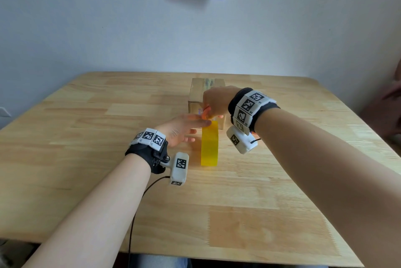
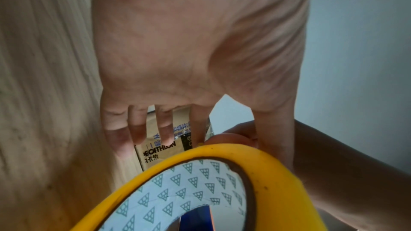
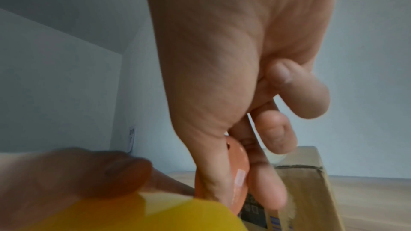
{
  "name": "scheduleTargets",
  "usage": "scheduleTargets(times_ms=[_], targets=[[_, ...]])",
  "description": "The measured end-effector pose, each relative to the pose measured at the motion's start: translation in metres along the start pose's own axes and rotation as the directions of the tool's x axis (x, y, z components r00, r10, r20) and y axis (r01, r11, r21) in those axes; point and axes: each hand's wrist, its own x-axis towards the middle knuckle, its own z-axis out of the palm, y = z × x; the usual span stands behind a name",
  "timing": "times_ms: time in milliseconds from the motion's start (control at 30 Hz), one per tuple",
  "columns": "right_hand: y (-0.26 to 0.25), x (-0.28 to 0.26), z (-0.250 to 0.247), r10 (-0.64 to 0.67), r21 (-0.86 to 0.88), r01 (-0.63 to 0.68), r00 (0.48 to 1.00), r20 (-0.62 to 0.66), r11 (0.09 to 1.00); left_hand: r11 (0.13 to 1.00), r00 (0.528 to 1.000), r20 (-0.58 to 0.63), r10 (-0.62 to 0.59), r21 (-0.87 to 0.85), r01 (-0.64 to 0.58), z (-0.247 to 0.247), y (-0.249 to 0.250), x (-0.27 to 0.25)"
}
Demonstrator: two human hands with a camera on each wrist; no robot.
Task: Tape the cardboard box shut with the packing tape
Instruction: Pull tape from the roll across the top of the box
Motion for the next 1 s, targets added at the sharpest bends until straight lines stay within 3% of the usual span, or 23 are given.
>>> scheduleTargets(times_ms=[667, 1000], targets=[[0.032, -0.022, 0.02, -0.006, 0.178, 0.024, 0.995, -0.101, 0.984, 0.999, 0.999, 0.027, -0.031, -0.024, 0.032, 0.011, 0.012, -0.021], [0.047, -0.037, 0.016, 0.086, 0.115, -0.084, 0.996, -0.008, 0.99, 0.998, 0.997, 0.051, -0.056, -0.008, 0.057, 0.015, 0.018, -0.028]])
